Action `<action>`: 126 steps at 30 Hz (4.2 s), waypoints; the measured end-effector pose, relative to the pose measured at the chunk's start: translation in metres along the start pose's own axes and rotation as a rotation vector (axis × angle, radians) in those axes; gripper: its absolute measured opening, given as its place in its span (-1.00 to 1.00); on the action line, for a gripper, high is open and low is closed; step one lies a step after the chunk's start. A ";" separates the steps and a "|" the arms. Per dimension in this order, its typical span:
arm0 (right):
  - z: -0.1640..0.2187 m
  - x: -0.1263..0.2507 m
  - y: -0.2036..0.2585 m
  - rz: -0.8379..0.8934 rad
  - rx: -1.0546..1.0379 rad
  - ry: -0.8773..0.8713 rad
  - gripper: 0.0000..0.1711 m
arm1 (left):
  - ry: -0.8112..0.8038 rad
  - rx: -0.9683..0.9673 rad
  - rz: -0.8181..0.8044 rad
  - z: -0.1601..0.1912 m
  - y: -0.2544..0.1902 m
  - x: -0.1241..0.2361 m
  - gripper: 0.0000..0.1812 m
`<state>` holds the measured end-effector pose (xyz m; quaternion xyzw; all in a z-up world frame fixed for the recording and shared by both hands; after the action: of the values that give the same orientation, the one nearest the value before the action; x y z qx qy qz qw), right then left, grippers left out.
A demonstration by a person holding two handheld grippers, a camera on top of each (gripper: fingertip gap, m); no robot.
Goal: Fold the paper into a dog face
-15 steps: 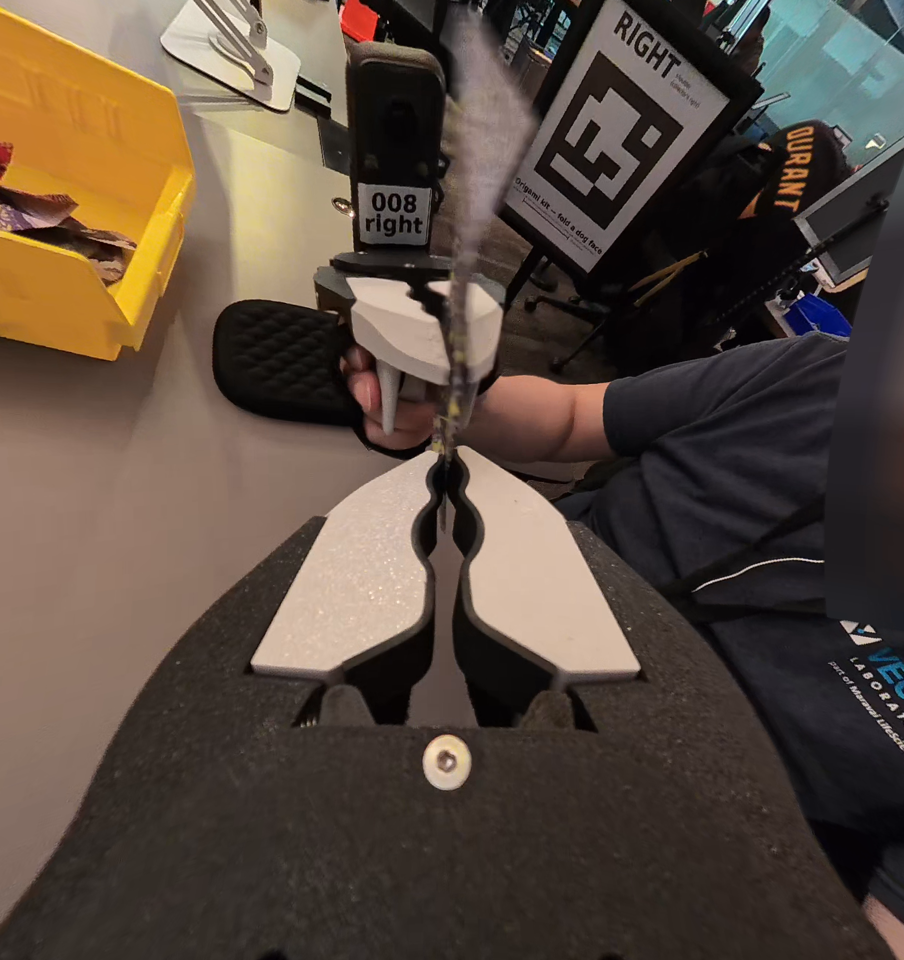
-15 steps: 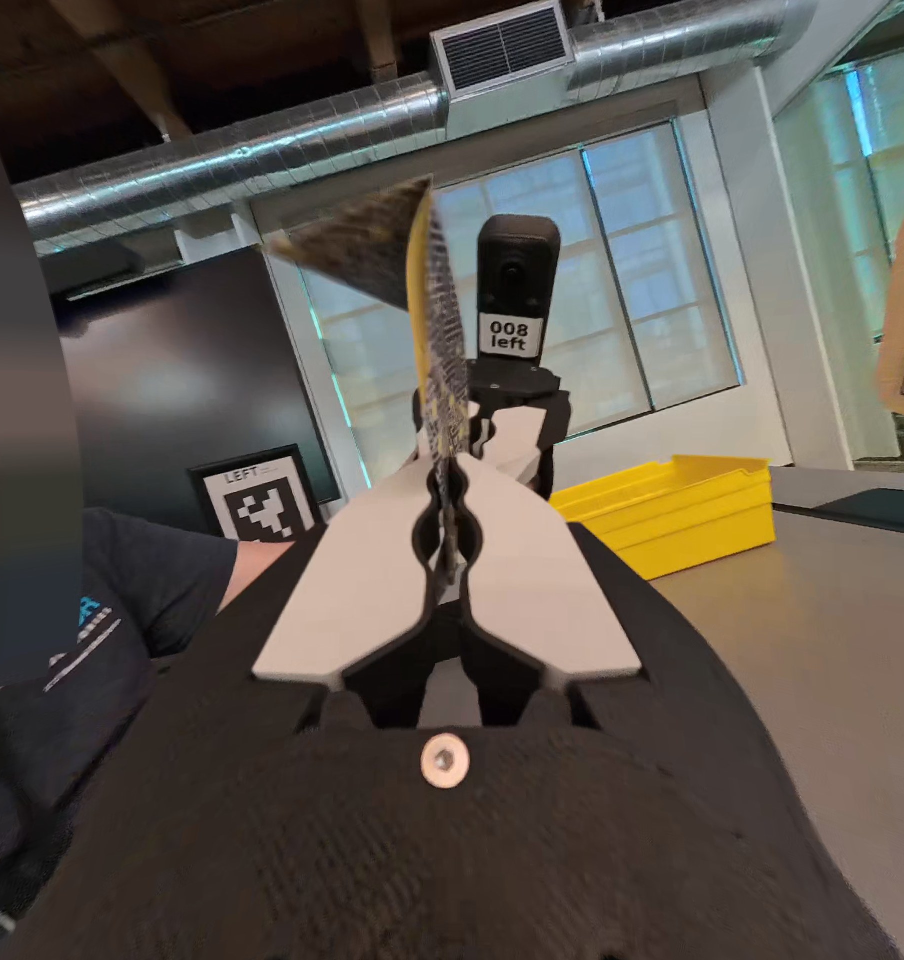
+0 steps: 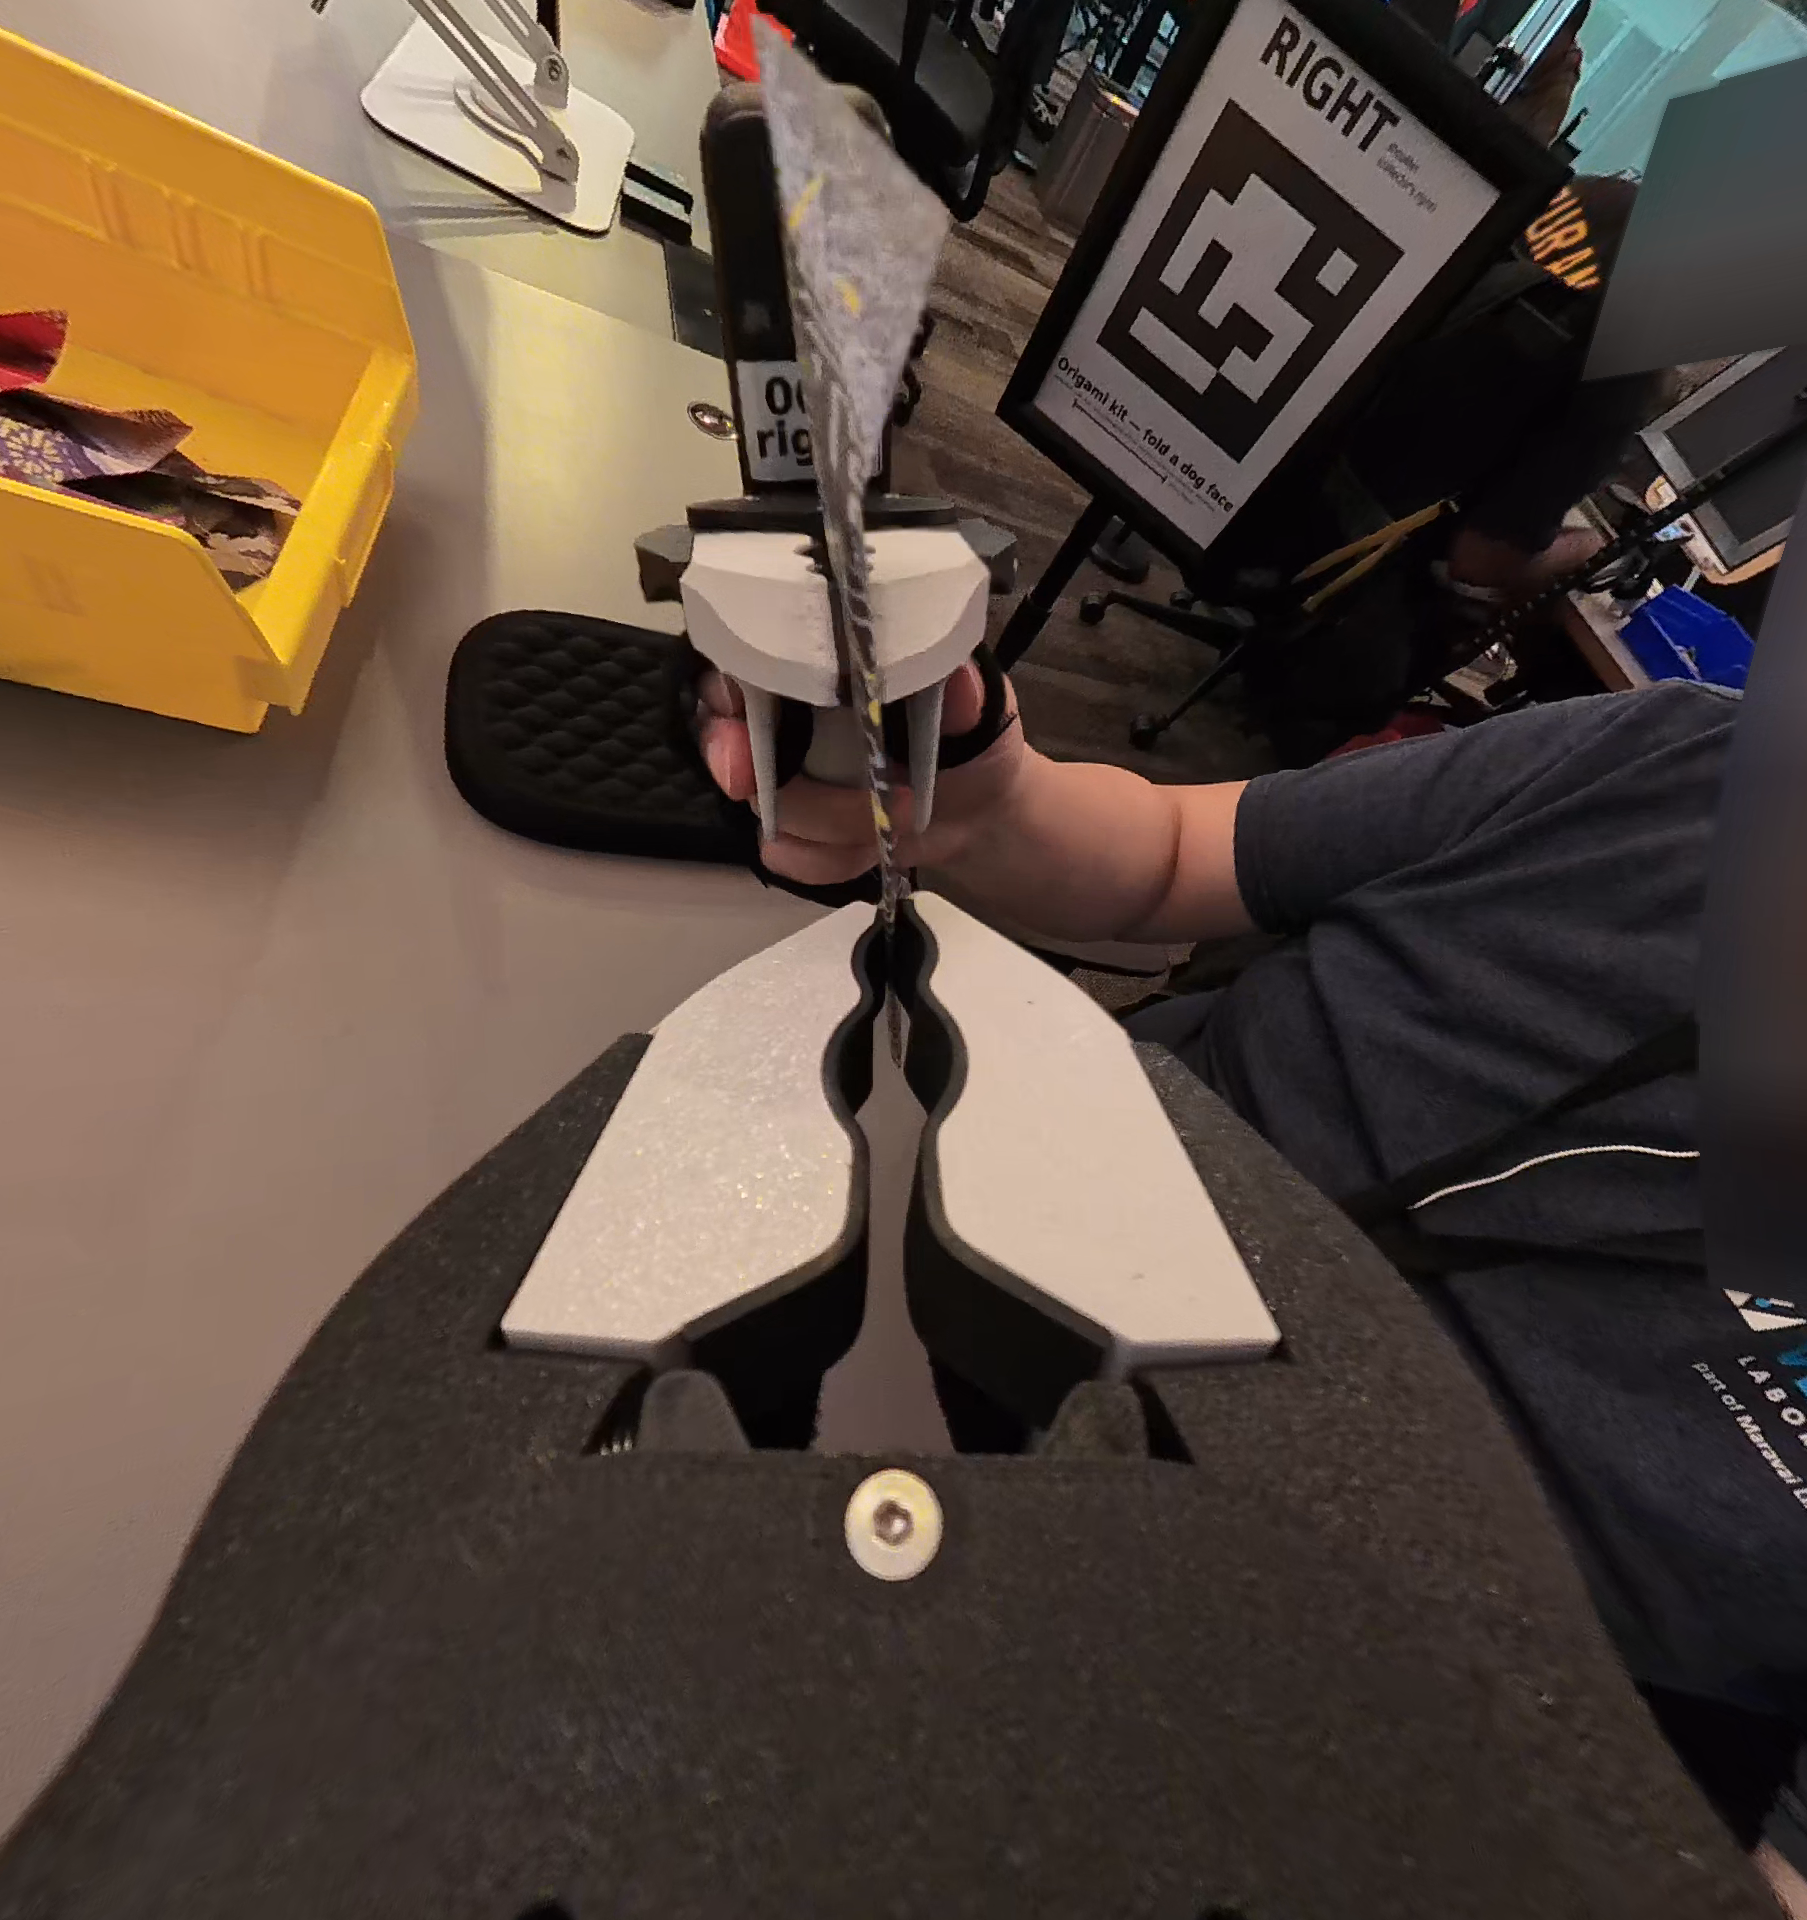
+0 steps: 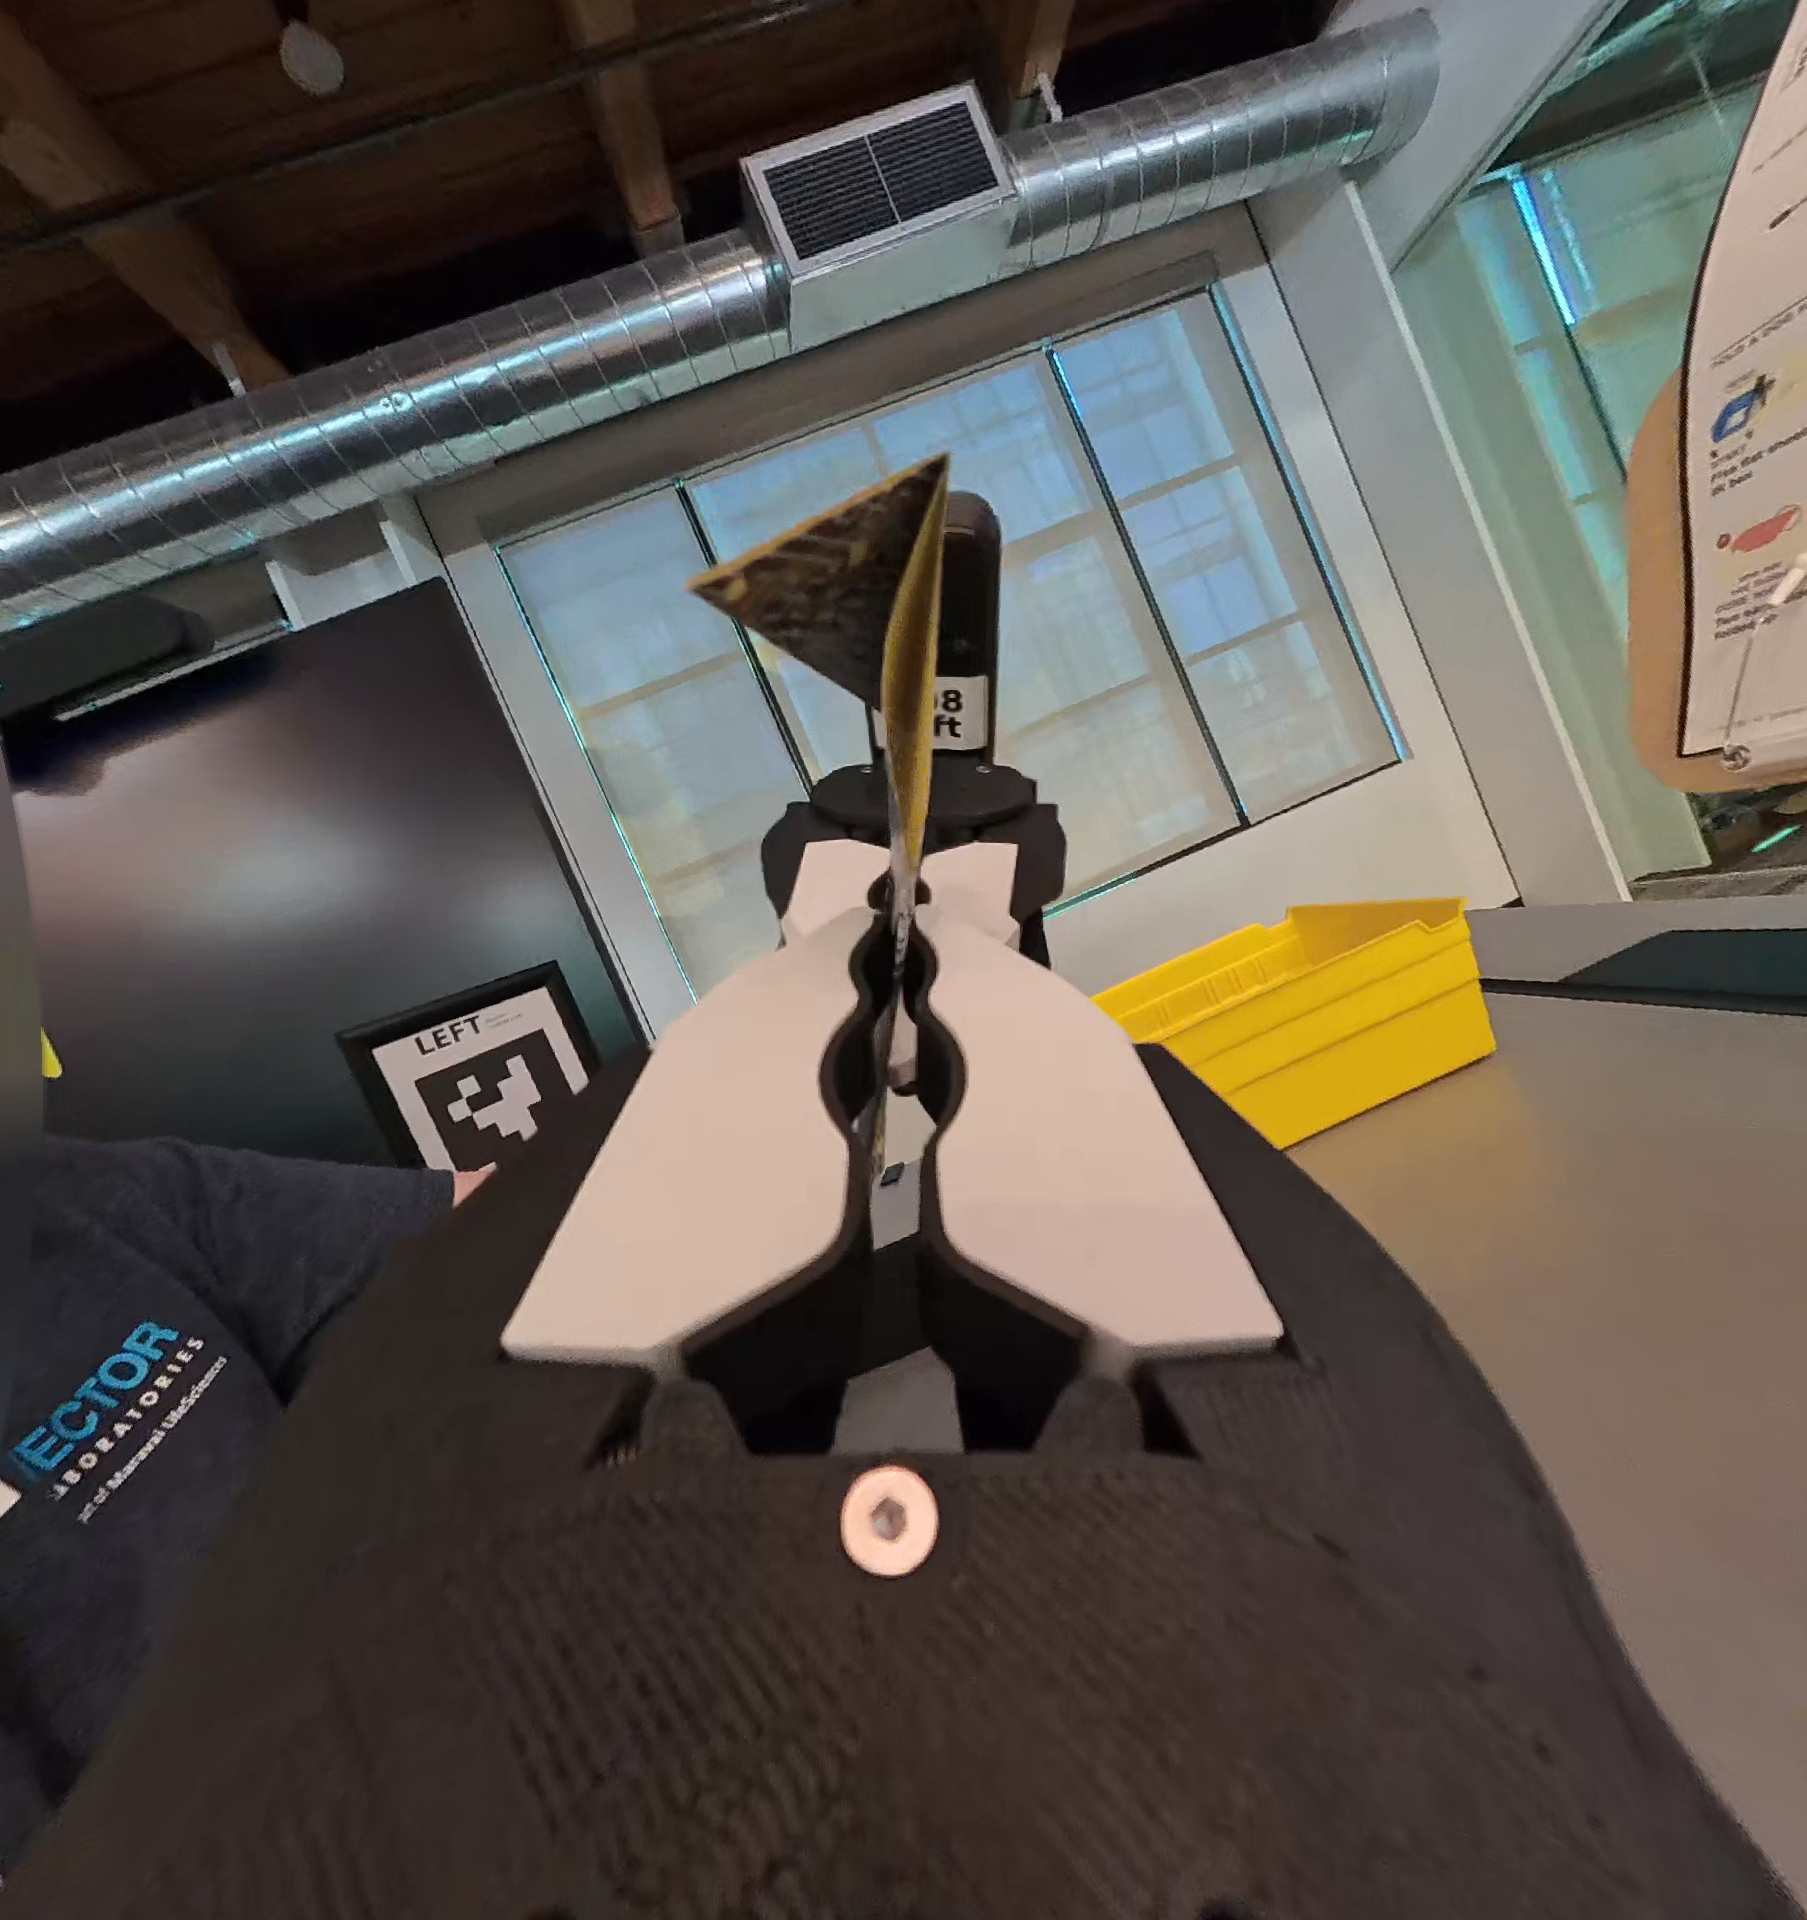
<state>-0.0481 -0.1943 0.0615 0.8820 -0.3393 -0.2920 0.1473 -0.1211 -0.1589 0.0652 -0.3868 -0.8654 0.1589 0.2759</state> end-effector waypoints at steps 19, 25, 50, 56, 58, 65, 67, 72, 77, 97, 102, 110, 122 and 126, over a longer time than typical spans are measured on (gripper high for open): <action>0.005 -0.004 0.002 0.052 0.014 0.139 -0.98 | -0.009 0.002 -0.014 0.007 0.001 0.002 -1.00; 0.002 -0.003 0.004 0.046 0.019 0.142 -0.98 | -0.017 0.004 -0.010 0.008 0.002 0.002 -1.00; -0.011 0.011 -0.002 0.074 0.000 0.102 -0.89 | -0.125 -0.016 -0.027 -0.001 -0.003 0.017 -1.00; -0.015 0.015 0.000 0.000 -0.042 0.055 -0.99 | -0.163 -0.013 -0.017 -0.003 -0.004 0.019 -1.00; -0.014 0.016 -0.002 0.015 -0.039 0.050 -0.99 | -0.165 -0.006 -0.015 -0.002 -0.003 0.019 -1.00; -0.019 0.016 -0.007 0.014 -0.100 -0.027 -0.99 | -0.180 -0.001 -0.009 -0.003 -0.002 0.016 -1.00; -0.020 0.016 -0.005 -0.005 -0.109 -0.056 -0.95 | -0.181 -0.005 -0.013 -0.004 -0.001 0.015 -1.00; -0.019 0.015 -0.005 0.006 -0.103 -0.051 -0.99 | -0.173 -0.007 -0.022 -0.003 0.000 0.012 -1.00; -0.018 0.013 -0.005 0.021 -0.102 -0.045 -0.99 | -0.176 -0.004 -0.031 -0.002 0.002 0.013 -1.00; -0.006 -0.002 -0.008 0.052 -0.107 -0.040 -0.98 | -0.208 -0.005 -0.047 -0.007 0.002 0.014 -1.00; -0.007 -0.003 -0.007 0.055 -0.103 -0.044 -0.99 | -0.205 -0.009 -0.061 -0.007 0.003 0.014 -1.00; -0.002 -0.004 -0.009 0.038 -0.161 -0.050 -0.97 | -0.233 -0.005 -0.068 -0.009 0.003 0.016 -1.00; 0.008 -0.005 -0.009 0.043 -0.167 -0.021 -0.91 | -0.269 -0.003 -0.073 -0.012 0.003 0.020 -1.00; 0.012 -0.003 -0.006 0.011 -0.147 -0.025 -0.99 | -0.270 -0.005 -0.081 -0.012 0.004 0.021 -1.00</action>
<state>-0.0543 -0.1885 0.0506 0.8632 -0.3238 -0.3262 0.2089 -0.1227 -0.1397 0.0802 -0.3273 -0.9100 0.1961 0.1623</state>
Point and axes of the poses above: each gripper's, where its closed fingertips meet, x back along the fingers, z out of its underside, y = z × x across the jaws, the point moved 4 cm from there along x, back along the fingers, and after that the axes turned 8 degrees about z, right-handed, at the moved point
